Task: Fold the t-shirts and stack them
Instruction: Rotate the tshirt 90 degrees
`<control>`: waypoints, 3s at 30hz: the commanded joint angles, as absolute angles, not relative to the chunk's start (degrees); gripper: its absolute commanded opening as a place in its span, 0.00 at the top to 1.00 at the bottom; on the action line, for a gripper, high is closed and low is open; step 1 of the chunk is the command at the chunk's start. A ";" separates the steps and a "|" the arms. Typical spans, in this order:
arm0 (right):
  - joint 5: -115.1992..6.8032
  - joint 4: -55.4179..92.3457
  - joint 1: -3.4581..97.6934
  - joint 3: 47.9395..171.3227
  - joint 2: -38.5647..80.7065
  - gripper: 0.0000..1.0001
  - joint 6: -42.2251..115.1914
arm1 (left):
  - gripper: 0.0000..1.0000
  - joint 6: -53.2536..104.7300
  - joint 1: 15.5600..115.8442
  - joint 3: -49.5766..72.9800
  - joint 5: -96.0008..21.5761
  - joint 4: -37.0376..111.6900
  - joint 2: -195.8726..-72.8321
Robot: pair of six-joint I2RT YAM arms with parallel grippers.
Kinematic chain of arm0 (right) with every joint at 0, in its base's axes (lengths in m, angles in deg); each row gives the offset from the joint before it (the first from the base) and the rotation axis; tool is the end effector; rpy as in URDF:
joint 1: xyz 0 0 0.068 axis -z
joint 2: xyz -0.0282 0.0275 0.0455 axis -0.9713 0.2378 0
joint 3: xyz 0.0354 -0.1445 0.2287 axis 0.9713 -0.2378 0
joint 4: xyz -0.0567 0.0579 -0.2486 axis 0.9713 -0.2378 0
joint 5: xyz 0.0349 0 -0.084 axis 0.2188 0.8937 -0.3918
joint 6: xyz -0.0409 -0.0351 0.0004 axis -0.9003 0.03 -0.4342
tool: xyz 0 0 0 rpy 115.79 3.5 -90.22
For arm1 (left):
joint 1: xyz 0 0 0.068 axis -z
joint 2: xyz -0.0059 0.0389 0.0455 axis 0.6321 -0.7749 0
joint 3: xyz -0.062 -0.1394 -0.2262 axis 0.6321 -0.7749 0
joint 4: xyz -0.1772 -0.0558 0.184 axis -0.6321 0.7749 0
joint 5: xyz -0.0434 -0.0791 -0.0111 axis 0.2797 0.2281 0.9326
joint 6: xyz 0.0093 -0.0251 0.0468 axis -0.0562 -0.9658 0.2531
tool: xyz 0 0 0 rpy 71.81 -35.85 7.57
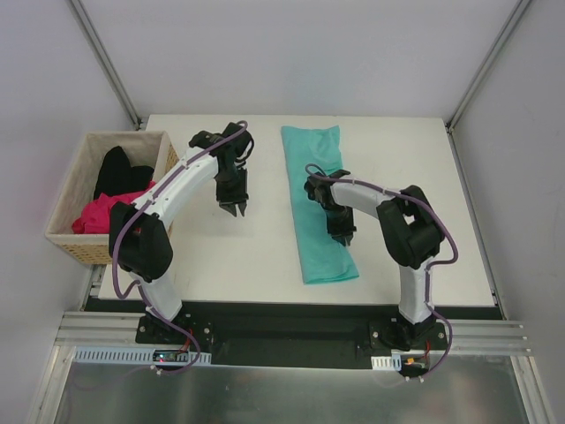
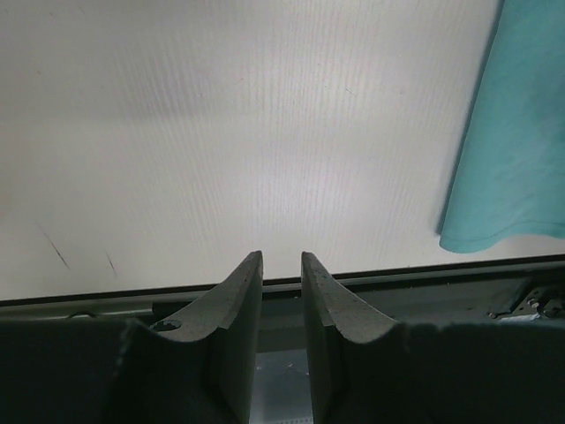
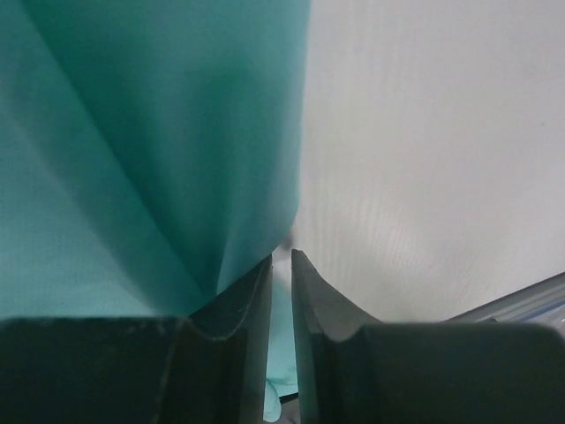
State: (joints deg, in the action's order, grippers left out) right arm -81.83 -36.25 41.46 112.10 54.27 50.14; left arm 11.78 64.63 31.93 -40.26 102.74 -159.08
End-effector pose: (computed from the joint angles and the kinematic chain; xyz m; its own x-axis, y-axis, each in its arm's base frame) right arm 0.3018 0.1950 0.1505 -0.9592 -0.2661 -0.0952 -0.2219 0.9178 -0.3293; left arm 0.3173 -0.1544 0.2964 -0.9666 -0.0159 -0.2560 0.0416 0.9751 -0.2176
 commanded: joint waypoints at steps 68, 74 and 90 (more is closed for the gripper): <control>-92.16 -53.02 14.90 106.60 39.84 0.50 78.19 | 0.74 12.54 73.30 14.94 -26.40 91.38 -156.50; -92.60 -50.38 13.49 103.88 37.64 0.51 77.13 | 0.75 9.64 76.46 13.63 -26.84 90.76 -157.91; -92.16 -47.13 11.21 112.03 43.78 0.53 71.42 | 0.76 7.96 77.08 11.78 -30.18 90.85 -155.45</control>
State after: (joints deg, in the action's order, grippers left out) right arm -91.60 -46.98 12.52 107.80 41.75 72.89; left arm 9.18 76.72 13.03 -28.22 90.15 -158.17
